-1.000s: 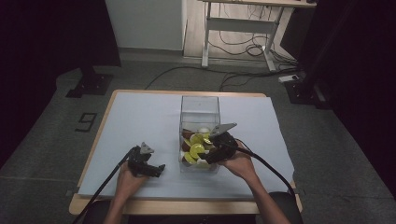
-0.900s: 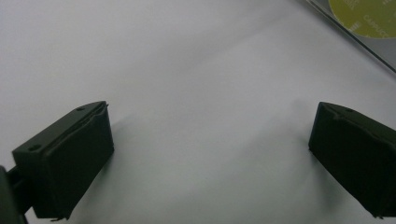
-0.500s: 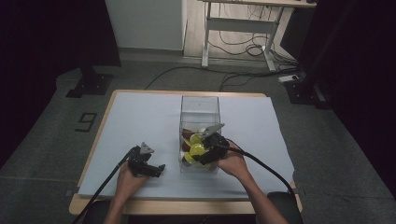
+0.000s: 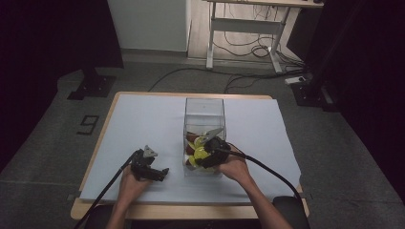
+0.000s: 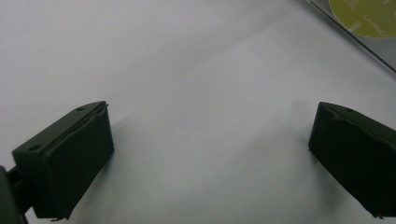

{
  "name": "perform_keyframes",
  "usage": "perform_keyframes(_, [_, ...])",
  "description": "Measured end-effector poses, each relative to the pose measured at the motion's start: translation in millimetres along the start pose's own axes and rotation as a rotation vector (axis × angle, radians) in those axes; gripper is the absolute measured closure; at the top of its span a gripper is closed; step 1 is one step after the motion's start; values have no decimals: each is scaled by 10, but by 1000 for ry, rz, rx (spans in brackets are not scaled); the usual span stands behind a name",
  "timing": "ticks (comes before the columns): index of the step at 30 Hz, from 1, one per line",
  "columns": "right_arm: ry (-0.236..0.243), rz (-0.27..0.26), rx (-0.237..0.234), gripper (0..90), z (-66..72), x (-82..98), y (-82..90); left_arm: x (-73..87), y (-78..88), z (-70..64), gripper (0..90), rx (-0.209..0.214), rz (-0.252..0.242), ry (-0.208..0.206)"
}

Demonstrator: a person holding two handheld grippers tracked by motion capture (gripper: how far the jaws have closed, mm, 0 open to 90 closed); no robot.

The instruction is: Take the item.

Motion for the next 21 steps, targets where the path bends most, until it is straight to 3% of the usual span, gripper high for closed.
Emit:
perform_keyframes(9, [-24, -10, 14, 401, 3, -4, 29, 0, 0, -1, 0, 1, 0, 1])
perform_keyframes(21, [-32, -73, 18, 402, -6, -48, 204, 0, 0, 1, 0, 1, 0, 0])
Point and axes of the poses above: each handheld gripper's, and its own axes: y roughly backward along the jaws, x roughly out of its underside, z roughly to its left, the point moved 5 cm from there along -y, roughly forward along the jaws
